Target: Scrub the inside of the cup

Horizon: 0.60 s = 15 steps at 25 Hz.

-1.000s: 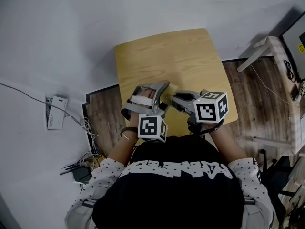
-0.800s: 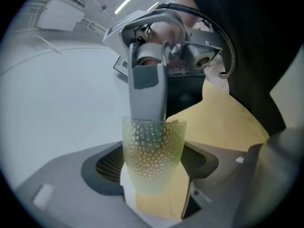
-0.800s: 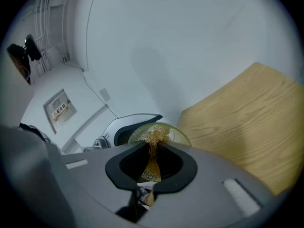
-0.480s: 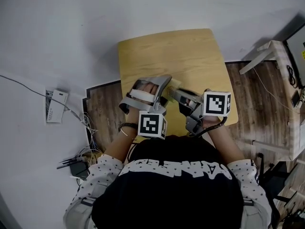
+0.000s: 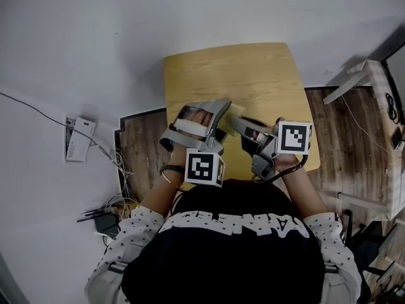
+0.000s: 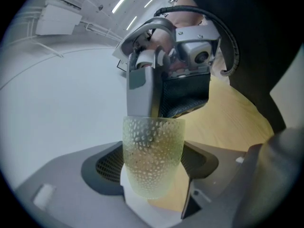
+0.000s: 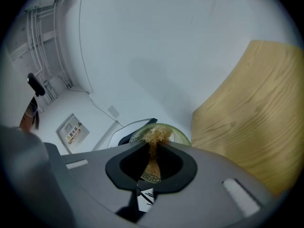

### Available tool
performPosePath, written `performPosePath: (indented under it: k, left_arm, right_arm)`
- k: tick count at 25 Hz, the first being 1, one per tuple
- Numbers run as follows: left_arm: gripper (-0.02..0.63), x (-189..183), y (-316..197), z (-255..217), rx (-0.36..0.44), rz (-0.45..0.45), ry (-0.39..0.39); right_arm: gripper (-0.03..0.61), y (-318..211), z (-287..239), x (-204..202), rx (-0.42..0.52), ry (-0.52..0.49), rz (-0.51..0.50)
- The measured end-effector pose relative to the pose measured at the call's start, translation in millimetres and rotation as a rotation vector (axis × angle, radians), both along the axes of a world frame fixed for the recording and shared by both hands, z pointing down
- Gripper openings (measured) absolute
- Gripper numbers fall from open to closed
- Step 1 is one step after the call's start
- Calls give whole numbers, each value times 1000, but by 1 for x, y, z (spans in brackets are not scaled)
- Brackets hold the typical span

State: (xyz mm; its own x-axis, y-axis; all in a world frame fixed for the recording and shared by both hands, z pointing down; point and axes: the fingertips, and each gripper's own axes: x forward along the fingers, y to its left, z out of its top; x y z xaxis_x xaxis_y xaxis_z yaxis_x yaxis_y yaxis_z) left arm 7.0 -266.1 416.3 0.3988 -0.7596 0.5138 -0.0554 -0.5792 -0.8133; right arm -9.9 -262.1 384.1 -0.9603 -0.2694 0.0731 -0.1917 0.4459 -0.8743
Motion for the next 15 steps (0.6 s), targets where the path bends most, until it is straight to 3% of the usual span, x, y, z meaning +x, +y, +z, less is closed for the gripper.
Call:
performPosePath:
  k: [3, 15]
  left_arm:
    - [362, -3, 0, -2, -14, -12, 15]
    - [362, -20, 10, -11, -75, -53, 7]
  right_arm:
    - [46, 4, 1, -5, 20, 40, -14]
    - [46, 21, 0, -25, 389, 309, -160]
